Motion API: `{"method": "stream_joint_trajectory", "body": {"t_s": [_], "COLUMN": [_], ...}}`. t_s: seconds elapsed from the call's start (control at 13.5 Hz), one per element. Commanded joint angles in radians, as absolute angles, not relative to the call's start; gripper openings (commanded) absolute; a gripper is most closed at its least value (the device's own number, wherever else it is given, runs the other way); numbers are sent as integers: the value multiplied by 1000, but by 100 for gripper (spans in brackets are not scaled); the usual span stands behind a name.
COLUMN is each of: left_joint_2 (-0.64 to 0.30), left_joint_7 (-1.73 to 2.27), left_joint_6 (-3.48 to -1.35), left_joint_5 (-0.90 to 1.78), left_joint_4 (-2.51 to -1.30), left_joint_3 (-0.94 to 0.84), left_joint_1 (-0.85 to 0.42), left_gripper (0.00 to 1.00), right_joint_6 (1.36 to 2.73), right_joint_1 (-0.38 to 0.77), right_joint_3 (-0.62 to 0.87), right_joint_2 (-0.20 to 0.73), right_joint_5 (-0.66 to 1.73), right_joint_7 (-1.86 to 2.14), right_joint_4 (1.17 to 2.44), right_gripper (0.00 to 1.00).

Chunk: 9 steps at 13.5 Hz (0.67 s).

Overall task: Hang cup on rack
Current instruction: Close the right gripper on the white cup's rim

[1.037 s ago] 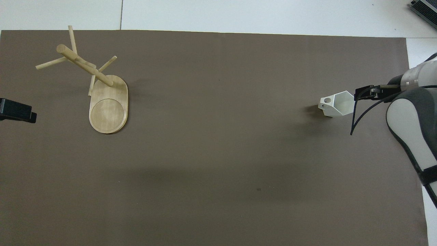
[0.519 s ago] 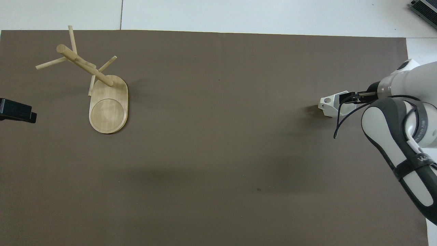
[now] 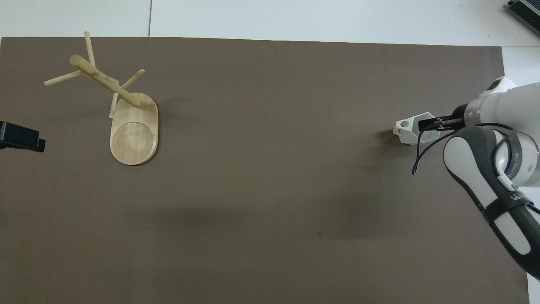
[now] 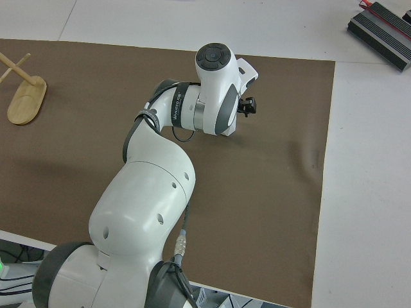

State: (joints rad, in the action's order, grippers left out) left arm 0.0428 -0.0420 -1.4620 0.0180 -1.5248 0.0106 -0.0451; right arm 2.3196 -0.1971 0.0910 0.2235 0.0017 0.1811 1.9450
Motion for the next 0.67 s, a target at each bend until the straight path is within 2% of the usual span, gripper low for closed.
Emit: {"method": "stream_joint_trajectory", "body": {"t_s": [0.0, 0.59], "left_joint_2": [57, 58], "left_joint_7": [-51, -51], "left_joint_6": [-1456, -1456], "left_joint_5": [23, 23], "left_joint_4": [-1539, -1539], "left_joint_3": [9, 9], "left_joint_1": [-37, -37], "left_gripper": [100, 100], "right_joint_6": [2379, 2387], "right_joint_1": [-209, -207], "right_joint_3": [97, 98], "right_joint_2": [228, 255], "right_joint_5": [9, 9], "right_joint_7": [177, 143], "right_joint_4": [1979, 1979], "right_gripper": [100, 100]}}
